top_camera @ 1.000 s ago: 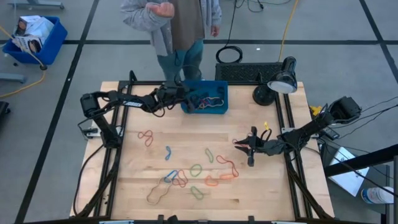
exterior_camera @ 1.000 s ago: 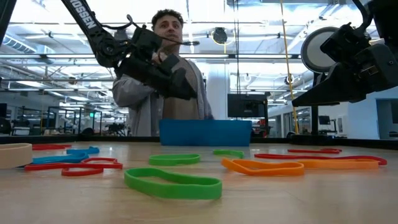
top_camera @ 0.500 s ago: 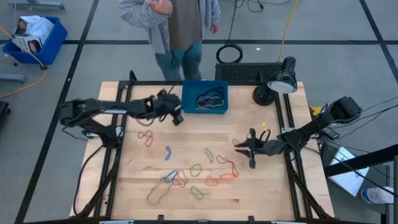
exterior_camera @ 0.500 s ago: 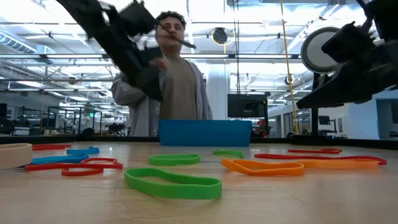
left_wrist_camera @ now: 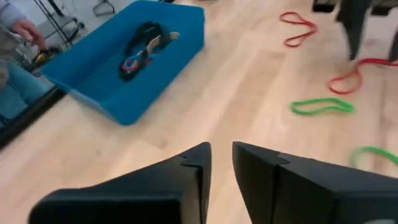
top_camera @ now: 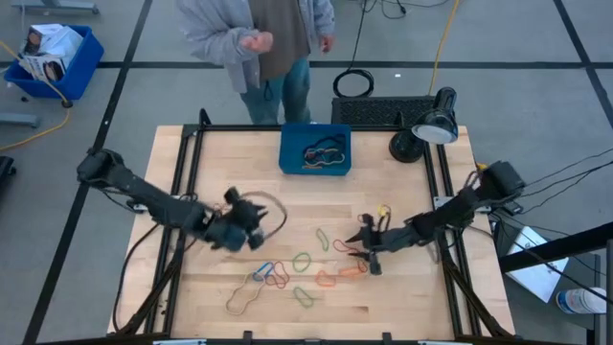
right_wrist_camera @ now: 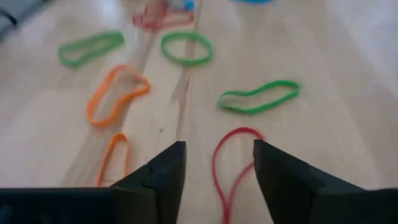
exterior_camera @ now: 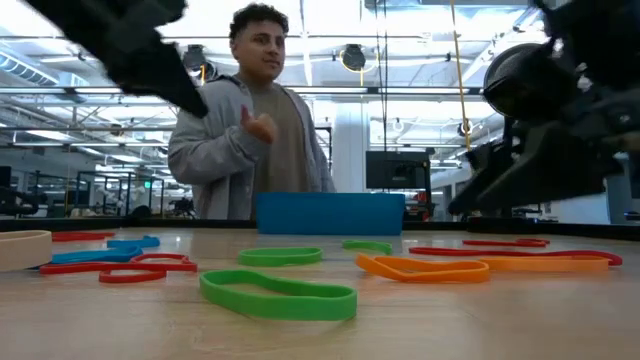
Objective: Pick and place rubber bands into bin
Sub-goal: Put the red rubber band into the blue bin
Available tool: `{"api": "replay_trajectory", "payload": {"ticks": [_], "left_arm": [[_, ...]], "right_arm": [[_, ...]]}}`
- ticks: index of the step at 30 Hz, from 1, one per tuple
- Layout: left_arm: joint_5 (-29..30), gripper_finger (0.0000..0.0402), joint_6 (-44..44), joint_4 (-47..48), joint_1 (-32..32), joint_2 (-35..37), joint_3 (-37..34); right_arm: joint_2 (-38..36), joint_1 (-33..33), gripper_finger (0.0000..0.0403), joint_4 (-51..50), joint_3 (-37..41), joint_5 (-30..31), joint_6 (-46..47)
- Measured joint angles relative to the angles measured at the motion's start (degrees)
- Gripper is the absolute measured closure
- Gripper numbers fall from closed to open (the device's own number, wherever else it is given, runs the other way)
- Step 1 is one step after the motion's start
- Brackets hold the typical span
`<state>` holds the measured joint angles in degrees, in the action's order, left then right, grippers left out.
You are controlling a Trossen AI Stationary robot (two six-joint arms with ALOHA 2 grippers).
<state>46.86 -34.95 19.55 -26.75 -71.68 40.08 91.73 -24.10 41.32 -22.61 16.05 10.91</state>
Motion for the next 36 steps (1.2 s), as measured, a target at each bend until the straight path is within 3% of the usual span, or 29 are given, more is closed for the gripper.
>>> {"api": "replay_trajectory", "payload": {"ticks": [4,9,13,18,22,25,31,33,36], "left_arm": [[4.5,0.0346,-6.6,-4.9,-7.1,-1.9,-4.2],[8.9,0.0360,-10.8,-10.9,-11.4,-4.1,-8.6],[9.0,0.0367,-11.3,-12.9,-12.3,-4.7,-9.7],[8.9,0.0365,-10.8,-14.0,-12.5,-4.8,-9.8],[8.9,0.0365,-10.8,-14.6,-12.5,-4.8,-9.8],[8.9,0.0364,-9.6,-16.2,-12.5,-4.8,-9.8],[8.9,0.0364,-4.7,-20.6,-12.5,-4.8,-9.8],[8.8,0.0364,-3.3,-21.9,-12.4,-4.8,-9.8],[8.8,0.0364,-2.0,-23.1,-12.4,-4.8,-9.7]], "right_arm": [[3.7,0.0,0.0193,-13.6,-7.3,0.0,0.2],[5.2,0.6,0.0214,-21.4,-10.6,2.7,0.6],[5.2,2.1,0.0271,-25.4,-10.7,2.8,2.5],[5.2,3.8,0.0378,-30.2,-10.6,2.2,3.2],[5.2,3.7,0.0391,-23.9,-10.5,3.2,0.8],[4.2,3.8,0.0398,-16.0,-10.2,3.6,-6.1],[-3.8,12.0,0.0401,-0.6,-10.3,12.8,-22.9],[-6.2,18.0,0.0401,4.7,-10.3,10.2,-25.5],[-8.2,28.1,0.0402,11.1,-11.1,1.4,-25.9]]}}
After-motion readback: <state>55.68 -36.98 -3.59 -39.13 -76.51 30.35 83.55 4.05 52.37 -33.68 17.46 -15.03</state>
